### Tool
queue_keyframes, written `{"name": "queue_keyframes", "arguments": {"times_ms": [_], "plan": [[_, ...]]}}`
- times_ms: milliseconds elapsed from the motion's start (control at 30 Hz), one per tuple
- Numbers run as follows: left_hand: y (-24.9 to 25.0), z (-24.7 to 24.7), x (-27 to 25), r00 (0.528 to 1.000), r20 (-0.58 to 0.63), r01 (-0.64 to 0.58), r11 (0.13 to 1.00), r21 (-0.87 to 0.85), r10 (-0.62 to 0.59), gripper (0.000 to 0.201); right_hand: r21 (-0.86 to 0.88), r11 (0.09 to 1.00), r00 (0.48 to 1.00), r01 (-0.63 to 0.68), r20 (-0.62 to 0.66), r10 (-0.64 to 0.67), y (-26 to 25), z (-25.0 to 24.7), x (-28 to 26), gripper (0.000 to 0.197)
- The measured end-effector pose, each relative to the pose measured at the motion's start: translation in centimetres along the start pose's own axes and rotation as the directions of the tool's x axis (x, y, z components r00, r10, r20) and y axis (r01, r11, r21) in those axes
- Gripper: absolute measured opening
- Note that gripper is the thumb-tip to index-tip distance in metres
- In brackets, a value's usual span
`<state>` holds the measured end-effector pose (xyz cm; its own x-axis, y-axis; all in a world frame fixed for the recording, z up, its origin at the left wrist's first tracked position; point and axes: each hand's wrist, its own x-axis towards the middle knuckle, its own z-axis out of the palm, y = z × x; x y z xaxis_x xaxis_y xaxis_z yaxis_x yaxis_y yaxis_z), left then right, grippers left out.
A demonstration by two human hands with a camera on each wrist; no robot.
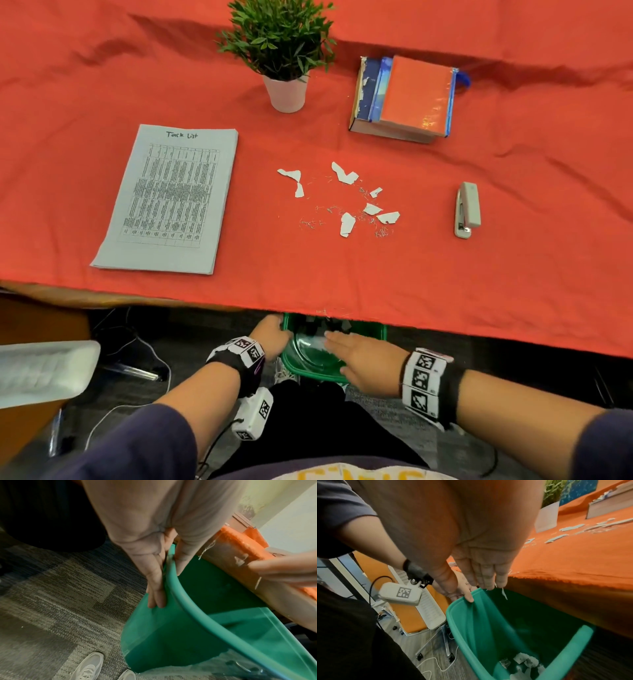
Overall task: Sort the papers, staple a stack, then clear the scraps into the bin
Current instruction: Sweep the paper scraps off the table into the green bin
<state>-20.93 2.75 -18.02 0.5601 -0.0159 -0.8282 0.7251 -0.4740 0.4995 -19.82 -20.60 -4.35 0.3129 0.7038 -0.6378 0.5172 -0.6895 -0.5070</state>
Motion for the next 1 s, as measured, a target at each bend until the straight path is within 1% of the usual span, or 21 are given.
{"name": "queue_keyframes", "arguments": {"times_ms": [33, 67, 100, 133, 200, 233, 267, 333, 367, 400, 467, 533, 633, 733, 767, 833, 900, 967, 1000], "plan": [[0.2, 0.0, -0.2, 1.0, -0.002, 0.005, 1.0, 0.001, -0.005, 0.038, 0.035, 0.999, 1.0, 0.005, -0.005, -0.005, 0.0, -0.3, -0.6, 0.054], [0.2, 0.0, -0.2, 1.0, -0.006, 0.01, 1.0, 0.001, -0.01, 0.041, 0.06, 0.998, 0.998, 0.006, -0.061, -0.002, 0.2, -1.1, -0.9, 0.051], [0.6, -0.1, -0.7, 1.0, -0.015, 0.007, 1.0, 0.005, -0.007, 0.039, 0.079, 0.997, 0.99, -0.006, -0.141, 0.017, 0.6, -2.3, -0.9, 0.047], [0.9, 0.0, -0.9, 1.0, -0.021, -0.002, 1.0, 0.01, 0.002, 0.034, 0.104, 0.994, 0.971, -0.029, -0.235, 0.053, 1.3, -3.8, -0.7, 0.045], [1.5, 0.1, -1.4, 0.999, -0.032, -0.022, 1.0, 0.018, 0.022, 0.019, 0.148, 0.984, 0.904, -0.095, -0.402, 0.148, 3.7, -7.2, 0.4, 0.044], [1.8, 0.1, -1.7, 0.999, -0.032, -0.03, 0.999, 0.02, 0.031, 0.01, 0.162, 0.977, 0.863, -0.14, -0.463, 0.201, 5.3, -9.0, 1.1, 0.045], [1.8, 0.2, -1.8, 0.999, -0.03, -0.037, 0.999, 0.024, 0.038, 0.007, 0.188, 0.963, 0.825, -0.195, -0.5, 0.265, 7.0, -10.6, 2.0, 0.046], [1.8, 0.3, -1.7, 0.998, -0.024, -0.051, 0.998, 0.036, 0.052, 0.007, 0.257, 0.921, 0.761, -0.293, -0.521, 0.388, 10.0, -13.0, 3.6, 0.051], [1.6, 0.3, -1.6, 0.998, -0.019, -0.055, 0.997, 0.045, 0.055, 0.008, 0.274, 0.906, 0.745, -0.322, -0.517, 0.421, 11.3, -13.6, 4.4, 0.053], [1.3, 0.3, -1.3, 0.998, -0.015, -0.059, 0.997, 0.051, 0.06, 0.011, 0.273, 0.899, 0.742, -0.342, -0.508, 0.437, 12.3, -13.8, 5.1, 0.055], [0.9, 0.4, -0.8, 0.998, -0.004, -0.057, 0.997, 0.053, 0.057, 0.014, 0.257, 0.897, 0.759, -0.361, -0.478, 0.442, 13.4, -13.0, 6.0, 0.057], [0.6, 0.4, -0.6, 0.999, 0.008, -0.053, 0.998, 0.038, 0.053, 0.014, 0.239, 0.909, 0.777, -0.342, -0.472, 0.417, 13.0, -11.3, 6.2, 0.057], [0.7, 0.4, -0.6, 0.999, 0.007, -0.043, 0.999, 0.02, 0.043, 0.01, 0.203, 0.934, 0.809, -0.295, -0.466, 0.357, 10.6, -7.7, 5.1, 0.058], [0.6, 0.4, -0.3, 0.999, 0.02, -0.04, 0.999, 0.003, 0.04, 0.013, 0.121, 0.957, 0.853, -0.265, -0.434, 0.291, 7.5, -4.2, 3.1, 0.061], [0.5, 0.4, -0.1, 0.999, 0.026, -0.038, 0.999, -0.008, 0.038, 0.014, 0.092, 0.963, 0.869, -0.252, -0.415, 0.267, 6.4, -3.1, 2.4, 0.061], [0.7, 0.4, -0.2, 0.999, 0.032, -0.03, 0.999, -0.012, 0.03, 0.011, 0.064, 0.972, 0.898, -0.225, -0.372, 0.233, 4.4, -1.0, 1.0, 0.061], [1.2, 0.4, -0.5, 0.999, 0.03, -0.027, 1.0, -0.007, 0.028, 0.009, 0.06, 0.984, 0.939, -0.167, -0.296, 0.178, 2.6, 0.5, -0.2, 0.06], [1.5, 0.5, -0.8, 0.999, 0.03, -0.03, 1.0, -0.006, 0.03, 0.014, 0.076, 0.992, 0.972, -0.099, -0.204, 0.113, 1.1, 1.0, -1.2, 0.057], [1.5, 0.5, -0.8, 0.999, 0.032, -0.03, 1.0, -0.002, 0.03, 0.014, 0.107, 0.991, 0.975, -0.081, -0.196, 0.101, 0.8, 0.7, -1.6, 0.054]]}}
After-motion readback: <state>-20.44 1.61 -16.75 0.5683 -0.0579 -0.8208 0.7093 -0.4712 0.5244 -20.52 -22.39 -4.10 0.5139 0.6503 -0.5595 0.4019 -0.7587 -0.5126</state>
